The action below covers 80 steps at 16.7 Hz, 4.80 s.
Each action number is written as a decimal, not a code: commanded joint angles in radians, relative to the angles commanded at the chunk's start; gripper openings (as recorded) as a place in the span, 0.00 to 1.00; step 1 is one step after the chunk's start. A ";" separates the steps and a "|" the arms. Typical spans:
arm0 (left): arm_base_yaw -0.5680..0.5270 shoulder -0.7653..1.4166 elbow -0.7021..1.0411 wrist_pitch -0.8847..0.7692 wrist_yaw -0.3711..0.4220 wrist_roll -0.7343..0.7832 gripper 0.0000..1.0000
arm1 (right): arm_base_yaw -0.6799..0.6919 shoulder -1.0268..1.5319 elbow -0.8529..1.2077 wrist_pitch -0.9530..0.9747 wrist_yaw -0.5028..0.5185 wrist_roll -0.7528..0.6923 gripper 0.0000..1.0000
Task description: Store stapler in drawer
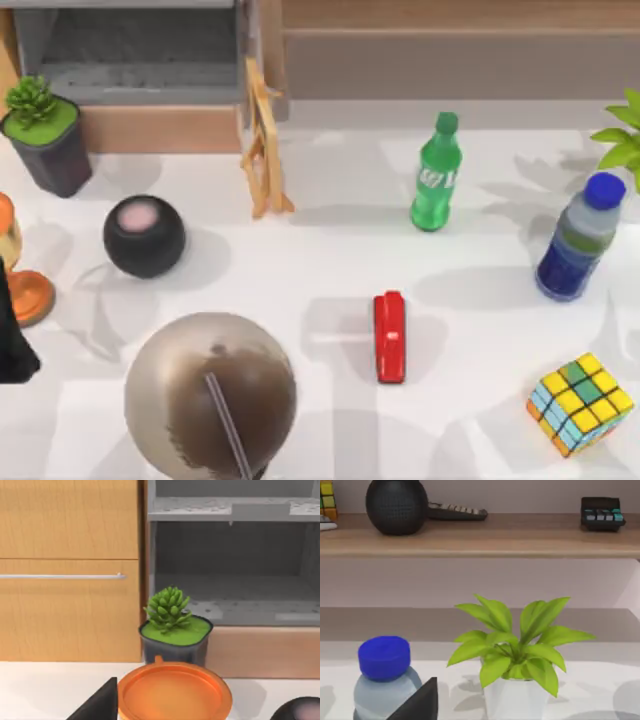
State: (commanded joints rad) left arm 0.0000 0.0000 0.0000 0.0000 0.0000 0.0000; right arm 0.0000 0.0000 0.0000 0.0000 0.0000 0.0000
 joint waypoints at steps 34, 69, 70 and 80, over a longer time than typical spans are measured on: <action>0.419 2.281 1.100 1.175 0.465 1.585 1.00 | 0.000 0.000 0.000 0.000 0.000 0.000 1.00; 0.393 2.334 1.215 1.115 0.440 1.584 0.00 | 0.000 0.000 0.000 0.000 0.000 0.000 1.00; 0.393 2.334 1.215 1.115 0.440 1.584 0.00 | 0.000 0.000 0.000 0.000 0.000 0.000 1.00; 0.453 2.251 1.000 1.212 0.489 1.578 0.00 | 0.000 0.000 0.000 0.000 0.000 0.000 1.00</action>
State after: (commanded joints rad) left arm 0.4534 2.2511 1.0003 1.2117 0.4888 1.5776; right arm 0.0000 0.0000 0.0000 0.0000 0.0000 0.0000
